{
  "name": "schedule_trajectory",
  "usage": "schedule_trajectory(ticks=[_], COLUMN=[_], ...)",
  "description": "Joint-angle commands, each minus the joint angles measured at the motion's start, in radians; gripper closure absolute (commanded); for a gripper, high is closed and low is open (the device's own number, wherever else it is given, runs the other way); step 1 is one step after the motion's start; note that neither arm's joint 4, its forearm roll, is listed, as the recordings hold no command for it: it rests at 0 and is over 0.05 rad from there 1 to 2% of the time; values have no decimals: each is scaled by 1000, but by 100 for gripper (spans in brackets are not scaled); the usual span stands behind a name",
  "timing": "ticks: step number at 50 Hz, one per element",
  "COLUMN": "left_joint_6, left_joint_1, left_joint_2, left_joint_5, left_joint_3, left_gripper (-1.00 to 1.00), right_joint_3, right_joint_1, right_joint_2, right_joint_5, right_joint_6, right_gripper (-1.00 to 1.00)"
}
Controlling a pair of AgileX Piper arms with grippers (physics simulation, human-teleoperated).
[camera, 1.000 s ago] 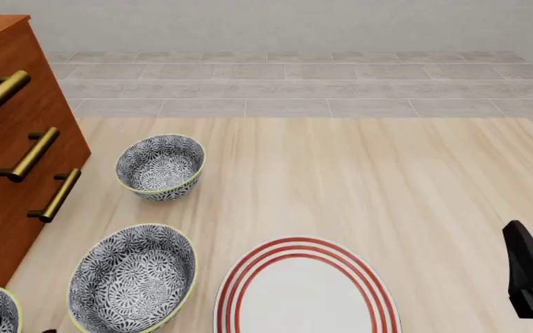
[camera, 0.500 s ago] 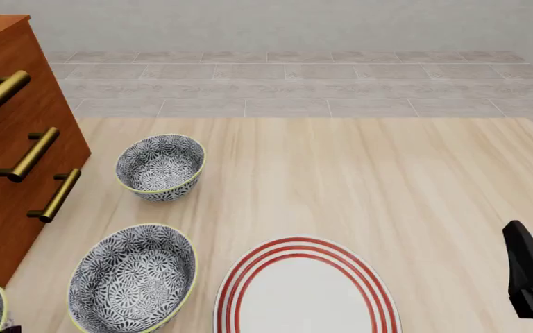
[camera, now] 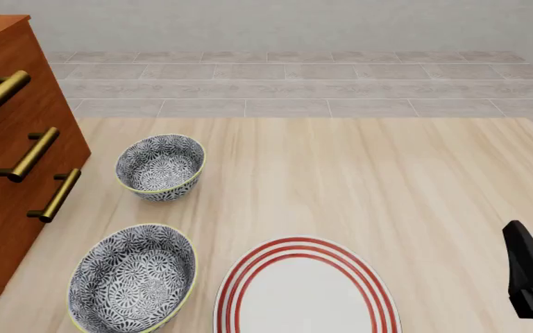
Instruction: Put the bowl at the front on the plate.
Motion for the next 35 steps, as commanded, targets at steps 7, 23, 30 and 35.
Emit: schedule_trajectory(ticks=[7, 23, 30, 35], left_joint_6=[-23, -15, -11, 2], left_joint_1=[-31, -123, -236, -314], left_joint_2=[18, 51, 80, 110], left_joint_5=[19, 13, -12, -41], left_joint_3=[-172, -261, -298, -334], left_gripper=[100, 100, 100, 100], right_joint_3=[0, 0, 0, 0], right_joint_1=[0, 0, 0, 0], right_joint_2=[0, 0, 0, 0], right_joint_5=[0, 0, 0, 0], right_joint_6=[0, 0, 0, 0], right_gripper=[-100, -100, -100, -100])
